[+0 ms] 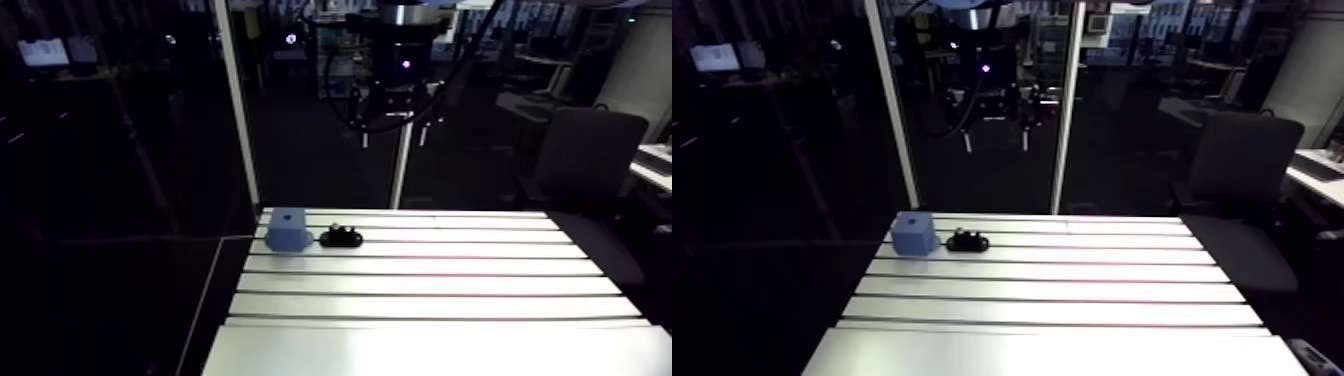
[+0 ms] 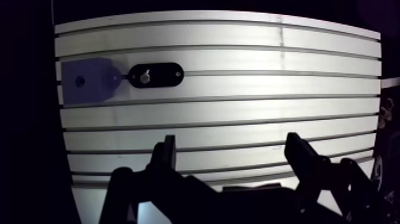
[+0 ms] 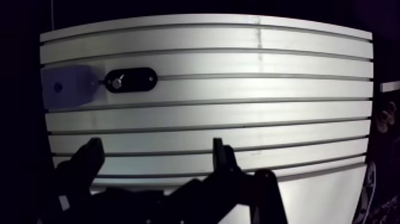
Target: Pick up the M10 bolt and insert it into the hex recess until seated.
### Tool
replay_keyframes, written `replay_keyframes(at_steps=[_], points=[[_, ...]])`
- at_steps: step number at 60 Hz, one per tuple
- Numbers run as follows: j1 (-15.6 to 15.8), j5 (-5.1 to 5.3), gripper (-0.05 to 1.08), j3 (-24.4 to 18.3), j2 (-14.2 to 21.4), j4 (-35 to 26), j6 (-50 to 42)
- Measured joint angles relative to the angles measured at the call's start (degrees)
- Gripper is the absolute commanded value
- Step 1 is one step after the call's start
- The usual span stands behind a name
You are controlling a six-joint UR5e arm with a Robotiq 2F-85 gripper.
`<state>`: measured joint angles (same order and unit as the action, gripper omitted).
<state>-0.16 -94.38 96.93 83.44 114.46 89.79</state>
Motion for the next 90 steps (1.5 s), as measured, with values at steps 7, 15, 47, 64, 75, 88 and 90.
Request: replay_keyframes(at_steps=[7, 15, 47, 64, 75, 88, 90], points=[[2.09, -2.41, 0.01, 1.28, -1.31, 3.56, -1.72], [4.58, -4.3, 0.01, 2.81, -2.75, 7.11, -4.58], [6.19, -1.25, 0.01, 7.09, -9.73, 18.6, -8.15], [5.84, 0.4, 0.05, 7.42, -12.56, 22.48, -7.91], [6.1, 0.86, 0.05, 7.27, -14.06, 23.07, -7.5], [6.4, 0.98, 0.07, 6.68, -16.05, 23.28, -7.17], [6.44, 0.99, 0.07, 6.6, -16.38, 23.31, -7.08]])
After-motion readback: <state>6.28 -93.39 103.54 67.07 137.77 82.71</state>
